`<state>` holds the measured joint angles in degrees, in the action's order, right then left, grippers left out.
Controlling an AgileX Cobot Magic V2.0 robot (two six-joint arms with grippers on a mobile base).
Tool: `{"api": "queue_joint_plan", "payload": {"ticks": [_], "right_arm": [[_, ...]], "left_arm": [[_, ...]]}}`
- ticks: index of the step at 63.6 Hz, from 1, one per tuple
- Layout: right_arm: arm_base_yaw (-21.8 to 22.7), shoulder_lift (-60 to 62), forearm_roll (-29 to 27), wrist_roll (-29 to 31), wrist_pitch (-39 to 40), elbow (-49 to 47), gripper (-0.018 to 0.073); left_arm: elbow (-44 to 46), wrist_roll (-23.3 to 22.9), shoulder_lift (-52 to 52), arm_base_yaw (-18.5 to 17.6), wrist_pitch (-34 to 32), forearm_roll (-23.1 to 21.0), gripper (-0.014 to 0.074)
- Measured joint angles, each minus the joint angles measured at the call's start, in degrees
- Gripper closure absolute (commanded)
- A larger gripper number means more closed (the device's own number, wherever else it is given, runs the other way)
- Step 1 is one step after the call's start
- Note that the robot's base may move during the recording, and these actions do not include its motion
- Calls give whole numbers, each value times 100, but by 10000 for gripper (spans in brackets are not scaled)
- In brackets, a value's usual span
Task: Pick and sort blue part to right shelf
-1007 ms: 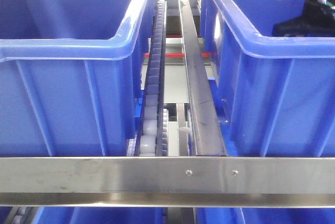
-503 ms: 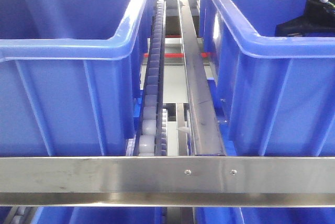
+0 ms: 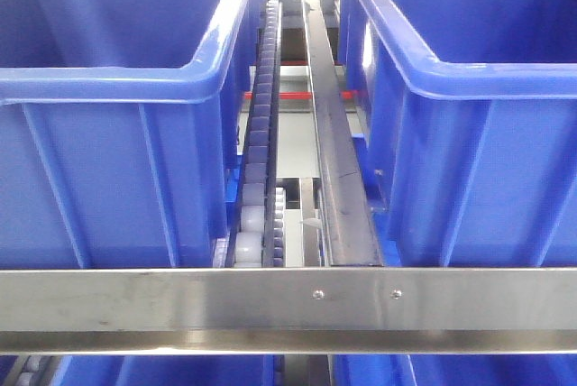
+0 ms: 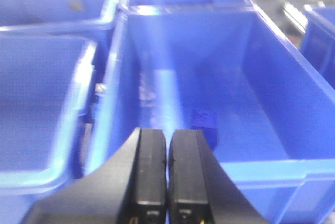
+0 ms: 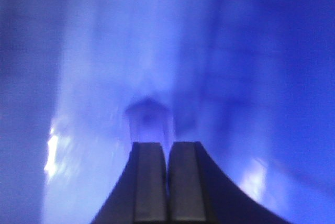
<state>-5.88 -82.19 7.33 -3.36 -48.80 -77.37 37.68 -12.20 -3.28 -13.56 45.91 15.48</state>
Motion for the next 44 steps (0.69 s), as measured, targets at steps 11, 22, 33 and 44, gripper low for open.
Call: {"api": "queue_joint_plan", "payload": {"ticks": [11, 22, 33, 44], "right_arm": [[0, 1553, -10, 0, 659, 1330, 524], [0, 3389, -10, 0, 1240, 2988, 524], [0, 5234, -19, 4, 1406, 4328, 524], [0, 7022, -22, 4, 1406, 5094, 524]], "left_arm": [[0, 0, 192, 0, 139, 52, 472], [0, 0, 192, 0, 205, 52, 472], [0, 0, 192, 0, 205, 52, 471], [0, 0, 192, 0, 209, 64, 472]]}}
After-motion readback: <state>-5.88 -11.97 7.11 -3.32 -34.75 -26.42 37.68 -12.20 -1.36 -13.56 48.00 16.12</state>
